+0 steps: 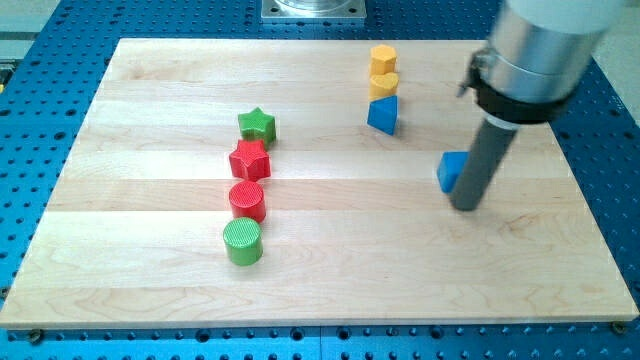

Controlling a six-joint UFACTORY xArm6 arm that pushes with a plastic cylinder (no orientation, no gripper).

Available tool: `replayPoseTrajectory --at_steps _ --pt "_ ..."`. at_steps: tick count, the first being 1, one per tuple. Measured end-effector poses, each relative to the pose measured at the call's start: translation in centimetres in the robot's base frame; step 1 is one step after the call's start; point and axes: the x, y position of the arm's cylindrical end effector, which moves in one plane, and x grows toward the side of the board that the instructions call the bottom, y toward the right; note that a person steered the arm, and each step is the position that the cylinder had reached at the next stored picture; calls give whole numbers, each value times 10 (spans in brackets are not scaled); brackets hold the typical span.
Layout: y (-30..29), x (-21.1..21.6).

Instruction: Place the cube at the bottom of the triangle

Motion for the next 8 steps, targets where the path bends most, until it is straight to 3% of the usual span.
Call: replayPoseTrajectory --at_steps 2,4,8 --pt "46 -31" --pt "-9 -29" --pt "-38 -59"
